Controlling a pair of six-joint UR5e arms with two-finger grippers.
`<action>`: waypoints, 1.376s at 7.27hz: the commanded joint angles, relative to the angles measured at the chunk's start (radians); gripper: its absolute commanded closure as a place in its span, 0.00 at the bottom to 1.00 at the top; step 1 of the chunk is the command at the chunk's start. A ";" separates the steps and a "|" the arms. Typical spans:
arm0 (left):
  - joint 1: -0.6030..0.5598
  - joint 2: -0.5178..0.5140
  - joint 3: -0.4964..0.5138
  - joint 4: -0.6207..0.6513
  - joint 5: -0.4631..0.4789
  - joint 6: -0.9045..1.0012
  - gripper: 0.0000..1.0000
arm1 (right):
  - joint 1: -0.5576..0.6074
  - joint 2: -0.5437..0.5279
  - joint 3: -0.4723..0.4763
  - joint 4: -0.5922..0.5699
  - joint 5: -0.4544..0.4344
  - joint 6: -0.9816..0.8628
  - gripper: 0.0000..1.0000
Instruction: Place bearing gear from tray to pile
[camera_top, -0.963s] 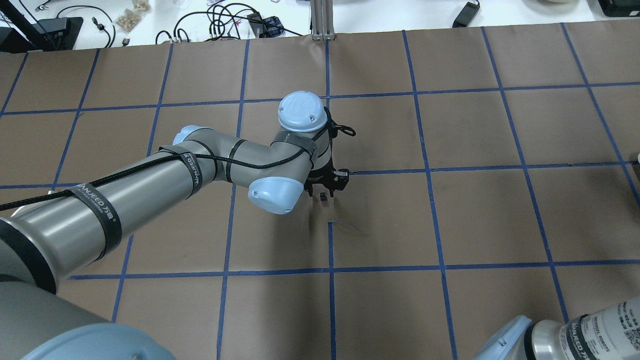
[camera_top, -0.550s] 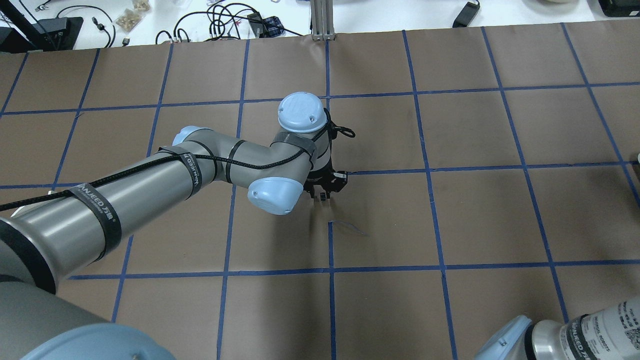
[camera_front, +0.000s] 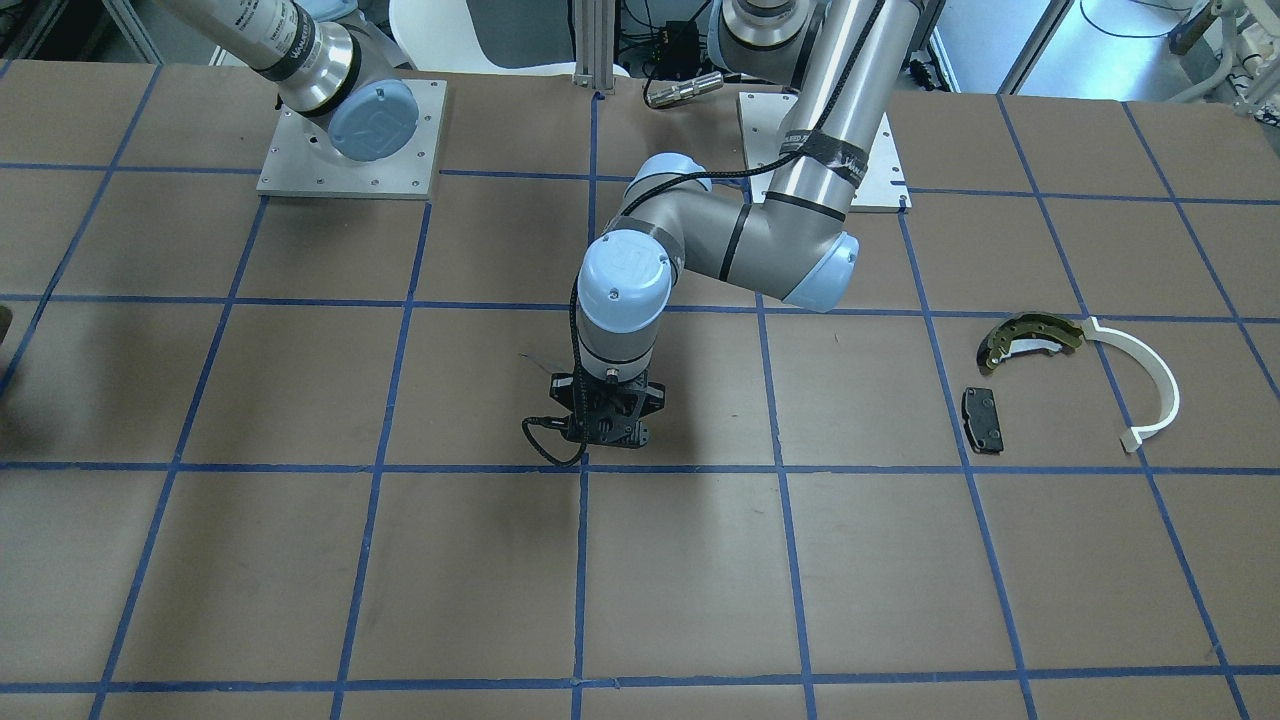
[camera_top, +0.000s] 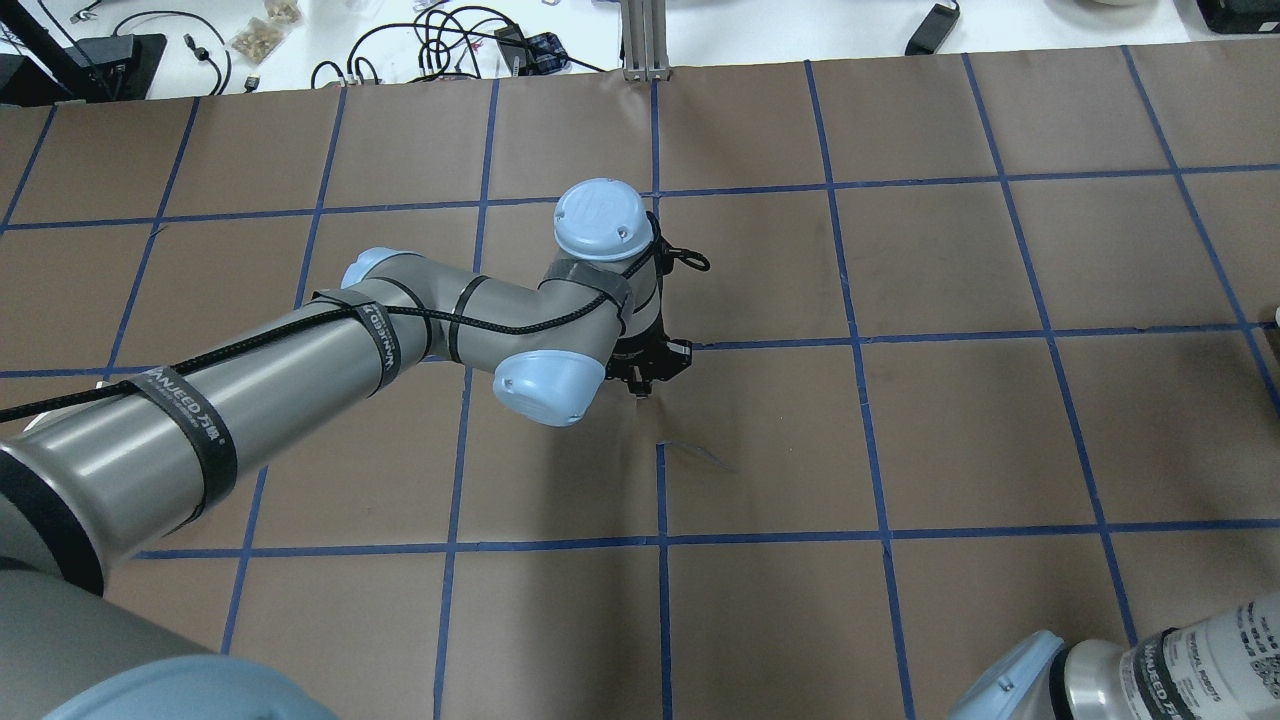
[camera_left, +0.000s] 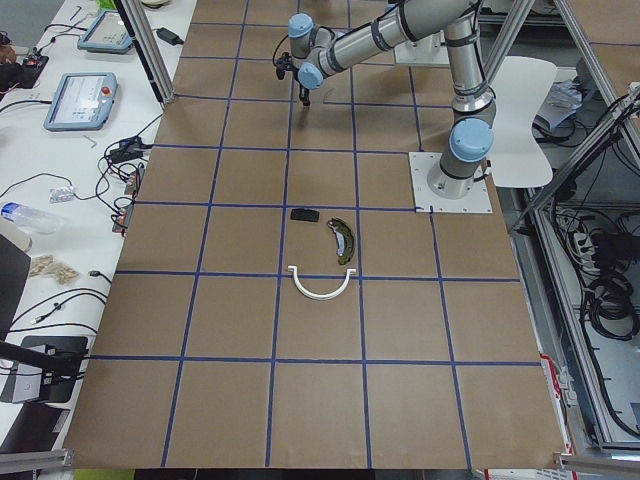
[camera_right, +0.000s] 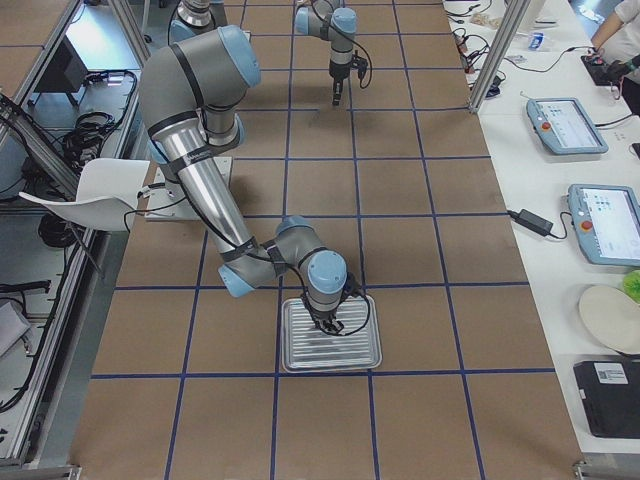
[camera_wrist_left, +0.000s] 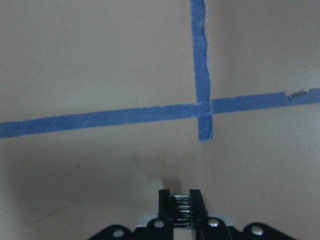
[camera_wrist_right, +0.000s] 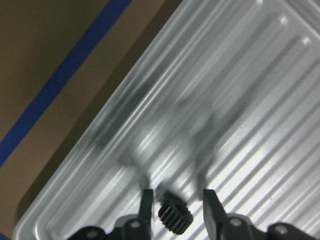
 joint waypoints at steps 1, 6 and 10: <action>0.070 0.047 0.034 -0.082 0.002 0.009 1.00 | -0.001 -0.001 0.001 -0.001 -0.005 0.000 0.89; 0.487 0.138 0.108 -0.323 0.132 0.395 1.00 | 0.069 -0.139 0.007 0.118 -0.038 0.183 0.93; 0.803 0.159 0.027 -0.286 0.169 0.860 1.00 | 0.455 -0.339 0.004 0.402 0.018 0.698 0.93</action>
